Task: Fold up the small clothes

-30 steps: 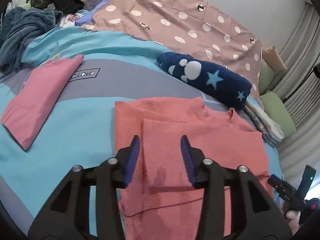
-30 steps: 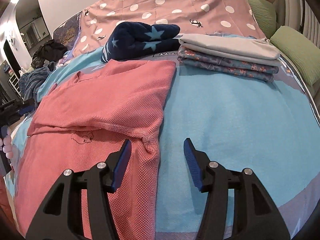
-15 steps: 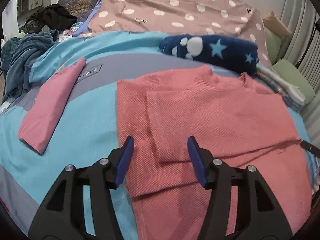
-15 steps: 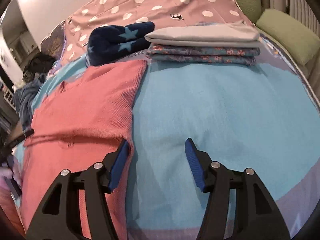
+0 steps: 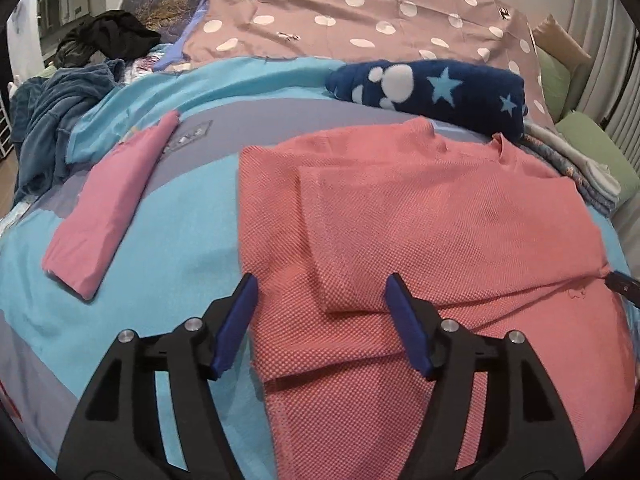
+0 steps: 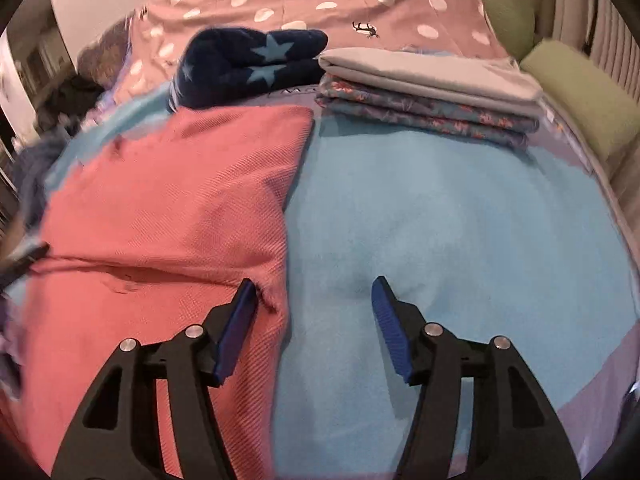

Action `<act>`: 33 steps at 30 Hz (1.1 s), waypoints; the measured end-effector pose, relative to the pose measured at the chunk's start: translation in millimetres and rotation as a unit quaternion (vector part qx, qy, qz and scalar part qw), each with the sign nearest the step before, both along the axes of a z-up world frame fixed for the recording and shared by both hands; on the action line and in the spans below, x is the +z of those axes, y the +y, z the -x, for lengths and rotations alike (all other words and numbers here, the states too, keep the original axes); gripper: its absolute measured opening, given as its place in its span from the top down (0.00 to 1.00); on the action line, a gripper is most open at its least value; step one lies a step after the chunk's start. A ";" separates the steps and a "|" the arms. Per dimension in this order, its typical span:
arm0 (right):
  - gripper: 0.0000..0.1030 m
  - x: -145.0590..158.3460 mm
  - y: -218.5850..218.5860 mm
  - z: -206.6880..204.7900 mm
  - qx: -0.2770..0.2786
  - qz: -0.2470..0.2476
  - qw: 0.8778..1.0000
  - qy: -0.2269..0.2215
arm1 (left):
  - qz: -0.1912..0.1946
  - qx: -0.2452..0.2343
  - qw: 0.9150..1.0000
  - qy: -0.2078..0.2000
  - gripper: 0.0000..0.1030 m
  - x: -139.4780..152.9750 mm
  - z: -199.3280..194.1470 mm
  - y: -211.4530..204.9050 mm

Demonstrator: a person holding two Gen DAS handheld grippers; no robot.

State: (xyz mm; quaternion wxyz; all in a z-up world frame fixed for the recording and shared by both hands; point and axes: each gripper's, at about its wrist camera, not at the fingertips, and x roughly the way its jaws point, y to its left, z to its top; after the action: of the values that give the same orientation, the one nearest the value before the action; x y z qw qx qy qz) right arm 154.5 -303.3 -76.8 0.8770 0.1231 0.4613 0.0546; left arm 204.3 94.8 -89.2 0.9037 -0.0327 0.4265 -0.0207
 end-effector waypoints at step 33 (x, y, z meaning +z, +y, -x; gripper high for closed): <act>0.40 12.3 -23.2 78.5 0.005 -0.032 0.999 -0.039 | 0.048 -0.099 0.993 -0.032 0.45 28.4 100.9 -15.9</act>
State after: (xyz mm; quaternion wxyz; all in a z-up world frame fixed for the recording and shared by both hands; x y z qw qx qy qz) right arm 75.9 -326.5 -64.4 0.8895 0.1461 0.4258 0.0787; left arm 103.5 78.9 -60.9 0.9077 -0.0326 0.3972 -0.1316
